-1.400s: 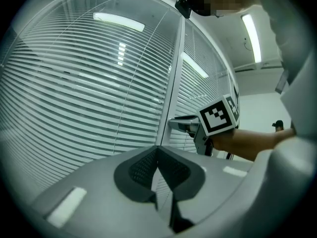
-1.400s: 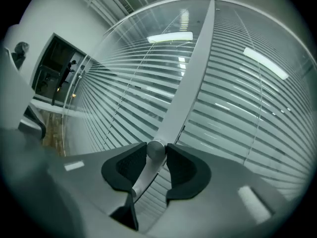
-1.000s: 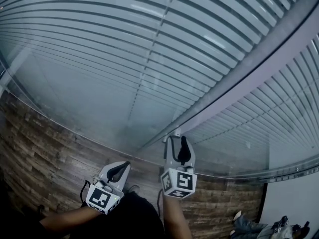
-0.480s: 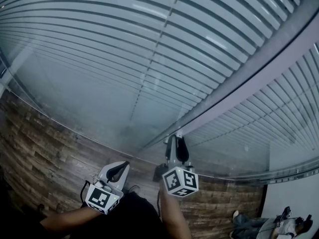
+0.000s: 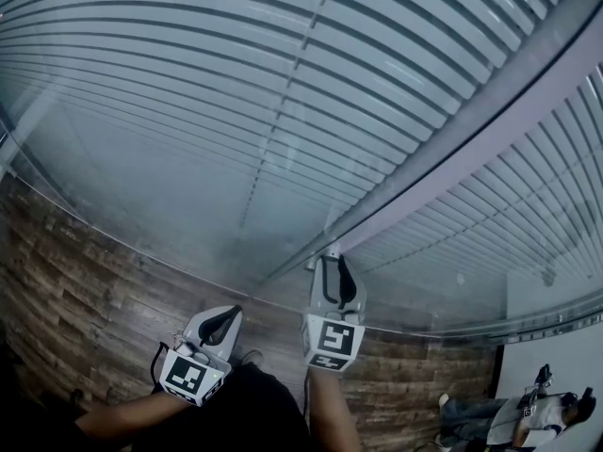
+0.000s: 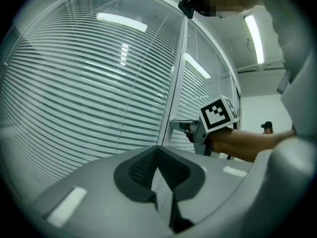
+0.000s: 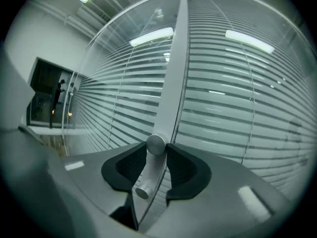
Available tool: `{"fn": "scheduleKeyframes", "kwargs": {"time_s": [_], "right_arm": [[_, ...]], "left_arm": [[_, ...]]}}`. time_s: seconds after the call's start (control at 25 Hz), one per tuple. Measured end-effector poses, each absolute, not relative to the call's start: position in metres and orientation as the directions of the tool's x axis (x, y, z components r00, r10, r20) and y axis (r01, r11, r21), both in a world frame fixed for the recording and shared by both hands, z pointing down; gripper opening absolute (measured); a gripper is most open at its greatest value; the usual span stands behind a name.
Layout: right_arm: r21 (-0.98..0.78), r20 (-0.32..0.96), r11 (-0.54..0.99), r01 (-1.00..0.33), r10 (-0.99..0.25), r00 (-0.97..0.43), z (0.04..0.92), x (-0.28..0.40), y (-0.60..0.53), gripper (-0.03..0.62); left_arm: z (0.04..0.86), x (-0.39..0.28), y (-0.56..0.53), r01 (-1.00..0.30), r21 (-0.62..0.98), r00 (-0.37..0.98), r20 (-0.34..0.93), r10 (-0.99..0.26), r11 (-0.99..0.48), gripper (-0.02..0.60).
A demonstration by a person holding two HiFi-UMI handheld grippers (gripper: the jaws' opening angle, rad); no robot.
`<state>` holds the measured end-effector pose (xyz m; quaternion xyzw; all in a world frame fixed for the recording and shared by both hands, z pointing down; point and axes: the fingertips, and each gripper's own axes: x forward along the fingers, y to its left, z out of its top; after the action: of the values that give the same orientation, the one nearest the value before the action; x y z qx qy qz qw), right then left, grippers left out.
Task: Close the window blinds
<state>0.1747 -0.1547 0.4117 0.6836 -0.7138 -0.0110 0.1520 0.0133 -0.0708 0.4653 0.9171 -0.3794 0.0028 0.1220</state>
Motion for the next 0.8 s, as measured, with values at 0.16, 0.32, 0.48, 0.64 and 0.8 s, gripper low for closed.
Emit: {"fn": "scheduleKeyframes", "kwargs": {"time_s": [0.16,0.32,0.48,0.64,0.8], "right_arm": [[0.402,0.214,0.063,-0.914,-0.977,0.027,0.4132,0.1716,-0.1547,0.13],[0.424,0.218,0.074,-0.903,-0.976,0.023,0.4119,0.1711,-0.155,0.132],[0.224,0.189,0.068,-0.972,-0.982,-0.025,0.4105,0.1733,-0.1539,0.14],[-0.183,0.136,0.061,-0.981,-0.987,-0.086,0.4136,0.174,-0.1494,0.16],[-0.444,0.068,0.058,-0.894,-0.993,-0.098,0.4047,0.178,-0.1489,0.16]], "left_arm": [[0.4657,0.0121,-0.0706,-0.695,0.22,0.713,0.095,-0.694,-0.684,0.0],[0.4669,0.0117,-0.0694,-0.697,0.226,0.711,0.094,-0.697,-0.68,0.0],[0.4668,0.0139,-0.0685,-0.696,0.229,0.711,0.096,-0.696,-0.68,0.0],[0.4679,0.014,-0.0685,-0.697,0.227,0.71,0.093,-0.698,-0.68,0.0],[0.4701,0.0129,-0.0691,-0.7,0.245,0.707,0.103,-0.7,-0.671,0.0]]}}
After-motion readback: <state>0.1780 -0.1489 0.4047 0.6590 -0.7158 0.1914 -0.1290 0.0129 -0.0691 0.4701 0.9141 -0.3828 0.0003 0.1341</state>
